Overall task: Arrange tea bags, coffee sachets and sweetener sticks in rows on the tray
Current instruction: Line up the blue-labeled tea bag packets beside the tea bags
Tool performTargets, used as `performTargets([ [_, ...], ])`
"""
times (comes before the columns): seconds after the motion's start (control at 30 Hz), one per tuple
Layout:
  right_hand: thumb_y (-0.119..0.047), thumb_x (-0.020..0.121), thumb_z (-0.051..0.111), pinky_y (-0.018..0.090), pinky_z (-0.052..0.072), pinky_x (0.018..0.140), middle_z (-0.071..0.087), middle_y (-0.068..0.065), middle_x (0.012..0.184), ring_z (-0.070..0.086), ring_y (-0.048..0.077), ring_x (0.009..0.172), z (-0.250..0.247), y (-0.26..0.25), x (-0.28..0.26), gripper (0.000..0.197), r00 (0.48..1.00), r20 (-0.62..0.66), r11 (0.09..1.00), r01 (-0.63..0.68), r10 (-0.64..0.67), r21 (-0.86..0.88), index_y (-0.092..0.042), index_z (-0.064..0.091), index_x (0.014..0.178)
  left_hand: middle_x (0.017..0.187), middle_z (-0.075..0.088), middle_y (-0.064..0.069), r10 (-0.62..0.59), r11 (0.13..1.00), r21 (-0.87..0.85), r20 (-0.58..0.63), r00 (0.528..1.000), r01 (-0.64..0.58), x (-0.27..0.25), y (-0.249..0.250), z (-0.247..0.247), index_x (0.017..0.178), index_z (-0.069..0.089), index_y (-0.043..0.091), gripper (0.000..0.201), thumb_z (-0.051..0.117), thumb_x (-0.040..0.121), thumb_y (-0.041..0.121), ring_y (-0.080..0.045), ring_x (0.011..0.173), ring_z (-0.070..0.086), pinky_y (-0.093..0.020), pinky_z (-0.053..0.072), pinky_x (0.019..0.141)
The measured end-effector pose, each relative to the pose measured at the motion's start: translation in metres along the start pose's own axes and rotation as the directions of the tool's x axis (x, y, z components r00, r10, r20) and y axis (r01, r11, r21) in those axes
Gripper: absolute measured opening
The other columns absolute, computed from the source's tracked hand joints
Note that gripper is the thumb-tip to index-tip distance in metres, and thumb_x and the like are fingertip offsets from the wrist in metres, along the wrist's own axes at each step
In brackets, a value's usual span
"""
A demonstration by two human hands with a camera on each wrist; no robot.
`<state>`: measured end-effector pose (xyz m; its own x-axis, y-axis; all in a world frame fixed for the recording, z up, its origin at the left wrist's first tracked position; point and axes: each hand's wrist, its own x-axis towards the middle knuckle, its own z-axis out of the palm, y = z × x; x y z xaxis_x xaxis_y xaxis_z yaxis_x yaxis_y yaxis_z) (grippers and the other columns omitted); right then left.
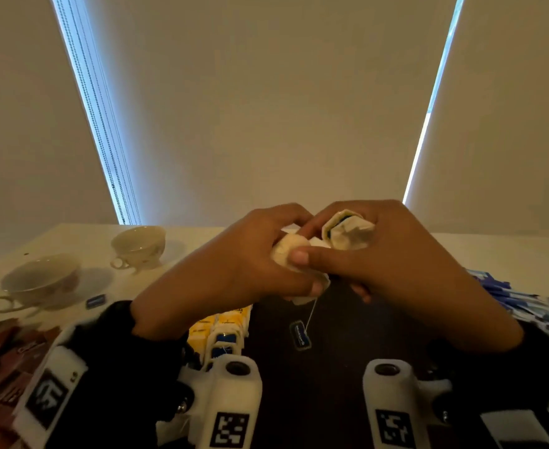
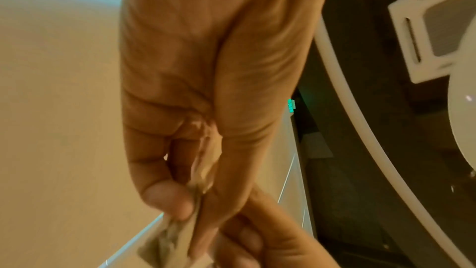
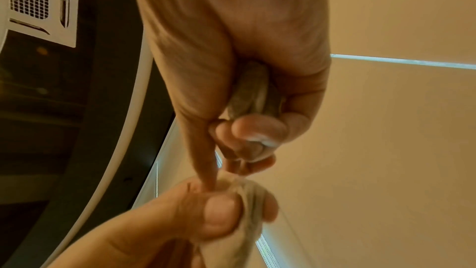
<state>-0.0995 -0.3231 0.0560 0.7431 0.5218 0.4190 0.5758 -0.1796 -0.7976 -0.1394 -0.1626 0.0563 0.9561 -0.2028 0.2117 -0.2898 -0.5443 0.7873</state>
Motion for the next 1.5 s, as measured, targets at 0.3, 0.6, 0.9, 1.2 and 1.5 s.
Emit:
performTargets([
  [0.3,-0.016,0.08,0.068,0.02,0.034,0.033,0.038,-0.003,0.039,0.037,0.01,0.034,-0.017,0.005,0.002,0.01,0.981,-0.084,0.927,-0.138,0.178,0.348,-0.008,0.063,0.082,0.057,0.052,0.005,-0.114,0.944,-0.29,0.155,0.981,0.155,0.005,-0.002,0.001,0.077,0.073,0.019,0.021,0.061,0.07,0.034,-0.005,0.05,0.039,-0.017,0.037,0.047],
  [0.6,-0.02,0.082,0.066,0.019,0.034,0.034,0.038,-0.002,0.043,0.036,0.01,0.036,-0.021,0.004,0.002,0.008,0.973,-0.113,0.908,-0.142,0.201,0.394,-0.013,0.062,0.079,0.11,0.069,0.006,-0.098,0.907,-0.41,0.015,0.995,0.096,0.014,-0.004,0.015,0.108,0.063,0.019,0.027,0.061,0.082,0.029,-0.003,0.107,0.062,-0.027,0.055,0.087],
  [0.9,-0.02,0.075,0.073,0.019,0.036,0.036,0.04,-0.002,0.039,0.039,0.01,0.035,-0.022,0.01,0.001,0.013,0.976,-0.104,0.934,-0.147,0.189,0.326,-0.012,0.063,0.072,0.093,0.072,-0.006,-0.007,0.931,-0.362,-0.13,0.991,-0.041,0.012,-0.006,0.015,0.116,0.052,0.015,0.043,0.065,0.076,0.025,-0.015,0.079,0.071,-0.022,0.057,0.066],
  [1.2,-0.027,0.082,0.064,0.019,0.036,0.036,0.038,-0.003,0.043,0.038,0.009,0.038,-0.034,0.014,0.004,0.017,0.968,-0.023,0.904,-0.224,0.25,0.365,-0.012,0.071,0.085,0.084,0.072,0.005,0.144,0.969,-0.147,-0.316,0.938,-0.198,0.016,-0.01,0.014,0.097,0.066,0.016,0.017,0.053,0.09,0.023,-0.007,0.08,0.068,-0.018,0.055,0.063],
  [1.5,-0.012,0.078,0.068,0.02,0.038,0.035,0.042,-0.001,0.04,0.04,0.01,0.036,-0.029,0.016,0.005,0.008,0.986,0.029,0.937,-0.165,0.165,0.309,-0.018,0.072,0.083,0.09,0.069,0.001,0.279,0.937,-0.111,-0.329,0.902,-0.331,0.017,-0.01,0.012,0.096,0.068,0.024,0.013,0.063,0.085,0.025,-0.012,0.085,0.066,-0.017,0.054,0.064],
])
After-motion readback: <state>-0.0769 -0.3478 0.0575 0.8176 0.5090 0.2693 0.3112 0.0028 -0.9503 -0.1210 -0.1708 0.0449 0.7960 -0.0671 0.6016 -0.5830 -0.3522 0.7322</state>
